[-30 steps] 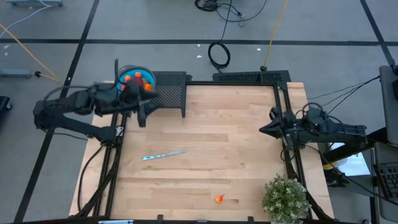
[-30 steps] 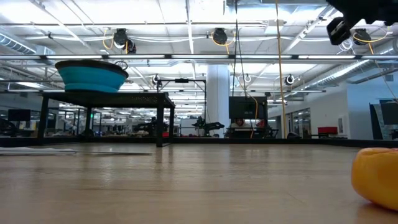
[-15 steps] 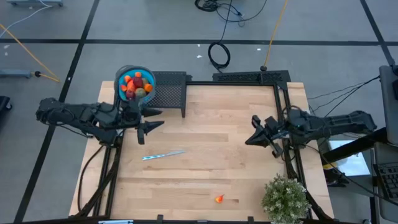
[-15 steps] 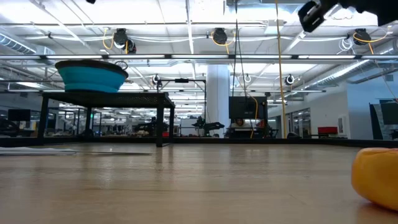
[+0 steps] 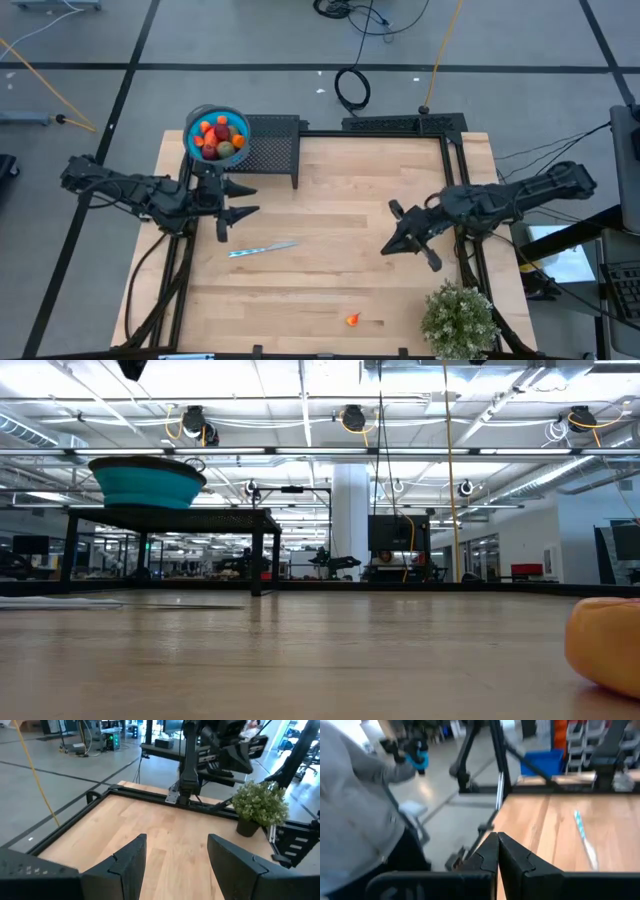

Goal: Pick & Place Fruit
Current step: Put the peach into the blue strainer bowl on the shelf

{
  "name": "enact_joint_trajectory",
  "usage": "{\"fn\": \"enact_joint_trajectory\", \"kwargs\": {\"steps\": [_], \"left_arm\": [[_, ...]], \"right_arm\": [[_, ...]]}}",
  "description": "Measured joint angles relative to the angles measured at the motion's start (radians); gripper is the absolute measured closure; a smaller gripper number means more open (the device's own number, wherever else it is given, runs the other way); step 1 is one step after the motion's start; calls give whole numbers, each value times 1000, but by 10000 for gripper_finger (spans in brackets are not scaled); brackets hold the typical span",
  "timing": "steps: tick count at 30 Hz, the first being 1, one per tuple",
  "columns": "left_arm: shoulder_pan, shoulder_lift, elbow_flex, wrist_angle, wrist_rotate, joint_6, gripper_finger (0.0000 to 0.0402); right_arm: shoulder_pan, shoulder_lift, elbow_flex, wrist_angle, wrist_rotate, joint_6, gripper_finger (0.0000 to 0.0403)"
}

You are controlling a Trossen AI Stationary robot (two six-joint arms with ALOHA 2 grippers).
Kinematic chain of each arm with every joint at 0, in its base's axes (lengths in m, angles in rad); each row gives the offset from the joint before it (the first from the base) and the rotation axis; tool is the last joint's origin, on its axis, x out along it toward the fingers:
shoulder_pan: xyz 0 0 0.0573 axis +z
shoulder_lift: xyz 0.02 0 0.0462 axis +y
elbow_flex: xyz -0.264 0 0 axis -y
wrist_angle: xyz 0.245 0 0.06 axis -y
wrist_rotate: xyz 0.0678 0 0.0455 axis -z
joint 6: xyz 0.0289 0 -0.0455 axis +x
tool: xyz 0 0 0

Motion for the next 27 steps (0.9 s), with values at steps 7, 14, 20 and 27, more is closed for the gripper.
{"fn": "enact_joint_trajectory", "kwargs": {"steps": [7, 14, 20, 27], "left_arm": [[-1, -73, -92, 45, 57, 18, 190], [0, -165, -183, 41, 89, 11, 190], [0, -256, -265, 41, 97, -1, 190], [0, -373, -351, 40, 97, 19, 190]], "right_arm": [[66, 154, 165, -206, 28, -19, 403], [129, 316, 329, -379, 107, -61, 403], [169, 447, 449, -459, 129, -65, 403], [191, 566, 522, -469, 117, -62, 403]]}}
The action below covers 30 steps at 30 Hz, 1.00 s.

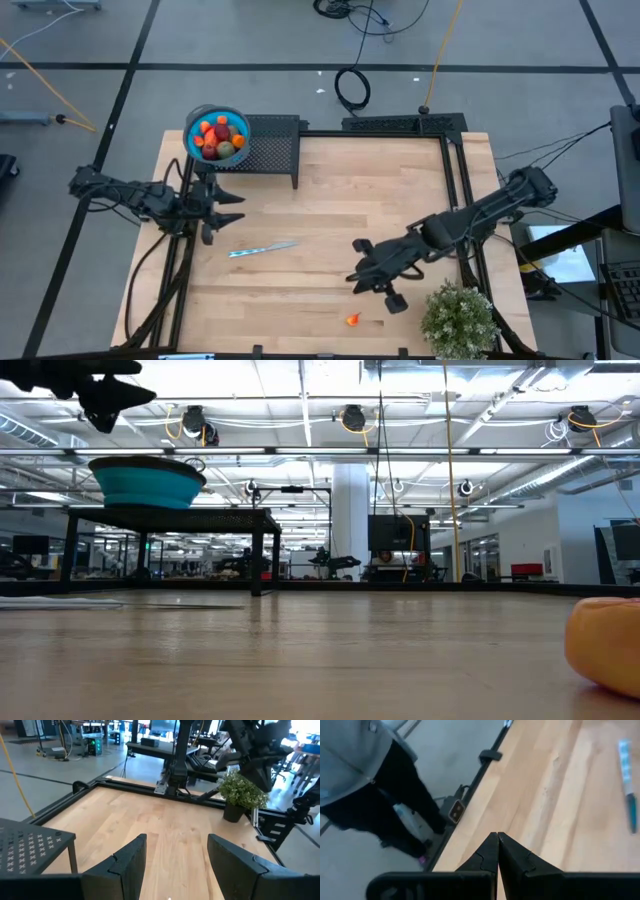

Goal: Pick & Place Fruit
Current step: Put the peach into the blue strainer bowl on the shelf

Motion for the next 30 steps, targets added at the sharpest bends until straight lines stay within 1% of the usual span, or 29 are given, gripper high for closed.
{"fn": "enact_joint_trajectory", "kwargs": {"steps": [6, 9, 14, 20, 27, 30], "left_arm": [[0, -87, -46, -2, 4, 5, 190], [0, -111, -58, -2, 20, 23, 190], [0, -117, -72, -9, 63, 24, 190], [0, -116, -74, -24, 64, -13, 190], [0, -116, -74, -23, 123, -25, 190], [0, -116, -74, -23, 127, -26, 190]], "right_arm": [[3, 73, 17, 0, -93, 3, 403], [3, 102, 17, 0, -103, 3, 403], [2, 154, 17, 14, -166, 1, 403], [3, 199, 17, 14, -226, -35, 403], [2, 192, 16, 18, -230, -42, 403], [2, 188, 16, 53, -231, -42, 403]]}}
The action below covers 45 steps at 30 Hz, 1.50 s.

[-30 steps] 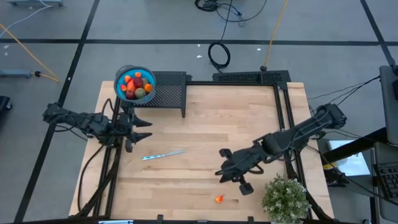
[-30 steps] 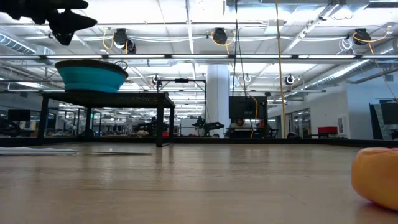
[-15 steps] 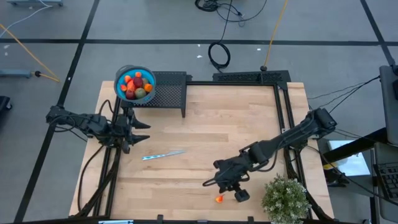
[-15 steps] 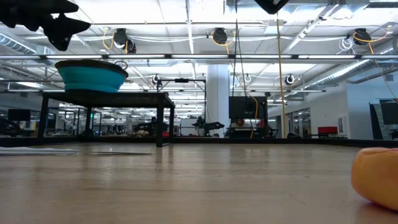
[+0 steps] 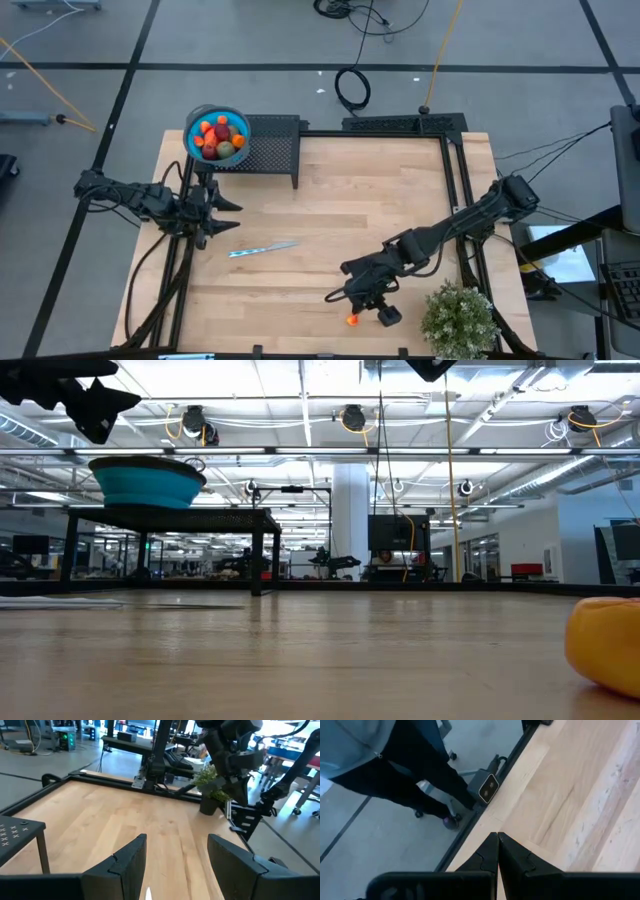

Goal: Pick & Place Fruit
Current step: Put the peach into the blue strainer bowl on the shelf

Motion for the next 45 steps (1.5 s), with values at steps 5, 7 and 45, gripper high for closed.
{"fn": "enact_joint_trajectory", "kwargs": {"steps": [5, 7, 45], "left_arm": [[0, 2, 0, 1, 0, 0, 190], [0, 2, 0, 1, 0, 0, 190], [0, 2, -270, 263, 142, 73, 190]], "right_arm": [[6, 2, 0, 9, 5, 0, 403], [6, 1, 0, 9, 5, 0, 403], [56, 122, -1, 42, 109, -113, 244]]}}
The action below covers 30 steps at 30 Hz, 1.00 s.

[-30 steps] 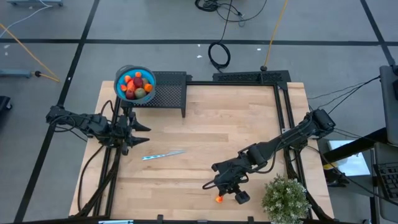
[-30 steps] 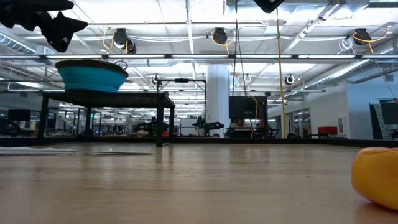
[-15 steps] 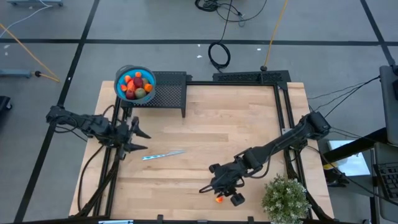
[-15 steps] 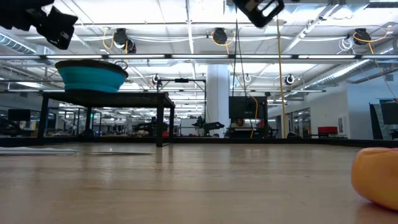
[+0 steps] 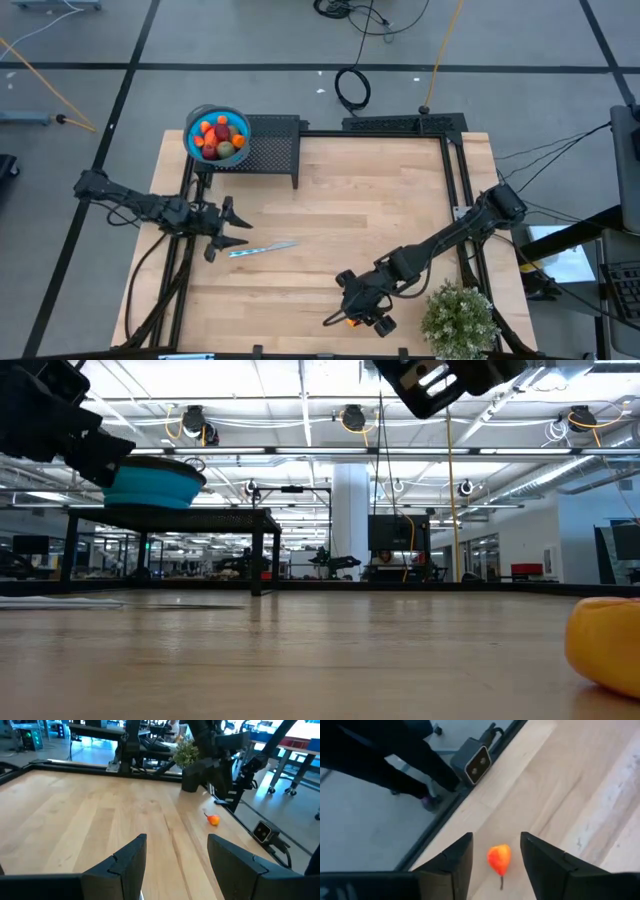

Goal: Pick & Place Fruit
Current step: Put the peach into the blue strainer bowl on the shelf

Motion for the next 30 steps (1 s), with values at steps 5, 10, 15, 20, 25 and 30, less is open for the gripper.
{"fn": "enact_joint_trajectory", "kwargs": {"steps": [5, 10, 15, 20, 25, 30], "left_arm": [[0, 0, -38, 44, 0, -20, 190], [0, 0, -38, 54, 1, -15, 190], [0, 0, -38, 52, 1, -27, 190], [0, 0, -38, 51, 2, -28, 190], [0, 0, -38, 51, 2, -30, 190], [0, 0, -38, 51, 2, -37, 190]], "right_arm": [[10, 17, 0, 7, 32, -33, 235], [16, 74, -1, 14, 28, -38, 232], [23, 123, 0, 15, 25, -51, 231], [41, 167, 0, 3, 25, -53, 231], [49, 196, 0, 2, 30, -53, 231], [50, 200, 0, 5, 57, -60, 231]]}}
